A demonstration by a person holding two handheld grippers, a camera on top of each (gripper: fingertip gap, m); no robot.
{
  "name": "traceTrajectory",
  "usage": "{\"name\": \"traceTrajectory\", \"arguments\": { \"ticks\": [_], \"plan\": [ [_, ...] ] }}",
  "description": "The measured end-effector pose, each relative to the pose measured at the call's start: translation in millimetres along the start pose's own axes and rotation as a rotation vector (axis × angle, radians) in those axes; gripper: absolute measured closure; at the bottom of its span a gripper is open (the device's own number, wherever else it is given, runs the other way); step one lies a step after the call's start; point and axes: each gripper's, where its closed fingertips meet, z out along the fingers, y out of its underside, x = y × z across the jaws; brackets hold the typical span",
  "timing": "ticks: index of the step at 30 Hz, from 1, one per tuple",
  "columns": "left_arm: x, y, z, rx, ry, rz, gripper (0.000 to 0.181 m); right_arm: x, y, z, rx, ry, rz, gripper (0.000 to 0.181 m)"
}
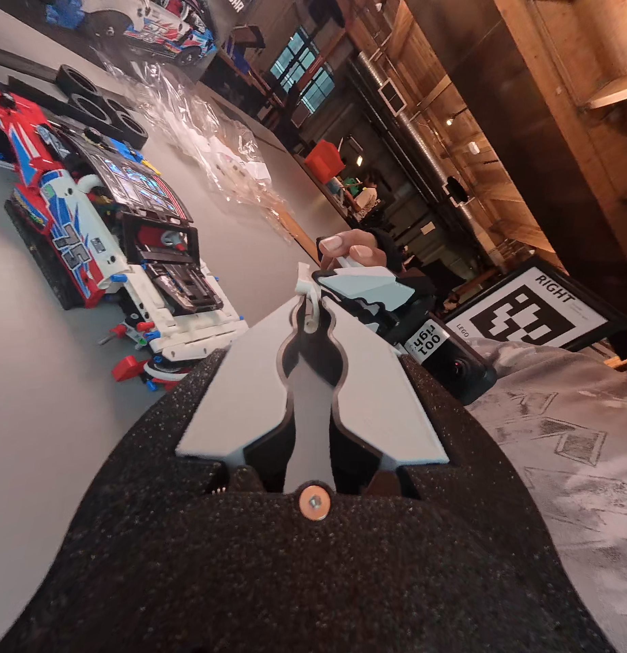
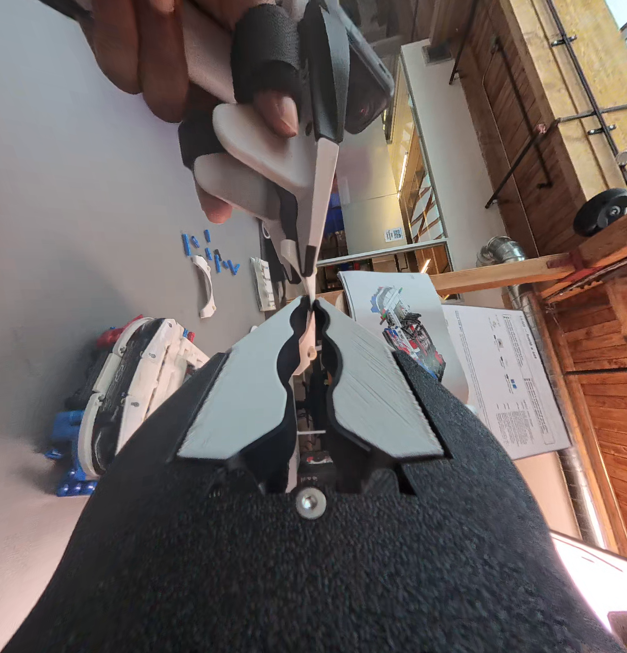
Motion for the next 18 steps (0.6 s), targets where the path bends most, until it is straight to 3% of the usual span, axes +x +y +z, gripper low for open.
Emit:
{"name": "traceTrajectory", "arguments": {
  "ticks": [1,3,5,7,10,13,15,18],
  "plan": [
    [-0.1,-0.3,-4.6,0.004,-0.019,0.03,0.175,-1.9,-2.9,2.8,0.013,-0.004,0.017,0.178],
    [-2.4,-2.9,-19.1,0.004,-0.091,0.117,0.177,-3.9,-9.1,6.5,0.046,-0.021,0.123,0.177],
    [-9.3,-17.4,-52.2,0.024,-0.198,0.186,0.177,-7.4,-7.9,7.2,0.065,-0.108,0.376,0.136],
    [-28.5,-43.7,-113.0,0.064,-0.415,0.253,0.177,-10.2,4.8,2.2,0.048,-0.23,0.693,0.123],
    [-68.9,-68.6,-233.5,0.021,-0.827,0.271,0.177,-1.1,37.8,-12.3,0.042,-0.263,1.036,0.125],
    [-106.7,-63.0,-330.4,-0.122,-1.124,0.188,0.178,-2.4,71.9,-26.2,0.008,-0.268,1.25,0.125],
    [-124.7,-52.0,-363.8,-0.255,-1.24,0.16,0.178,-7.1,88.3,-32.9,-0.025,-0.252,1.302,0.124],
    [-149.3,-36.6,-383.5,-0.418,-1.315,0.146,0.178,-12.8,98.9,-38.4,-0.059,-0.229,1.312,0.124]
  ]
}}
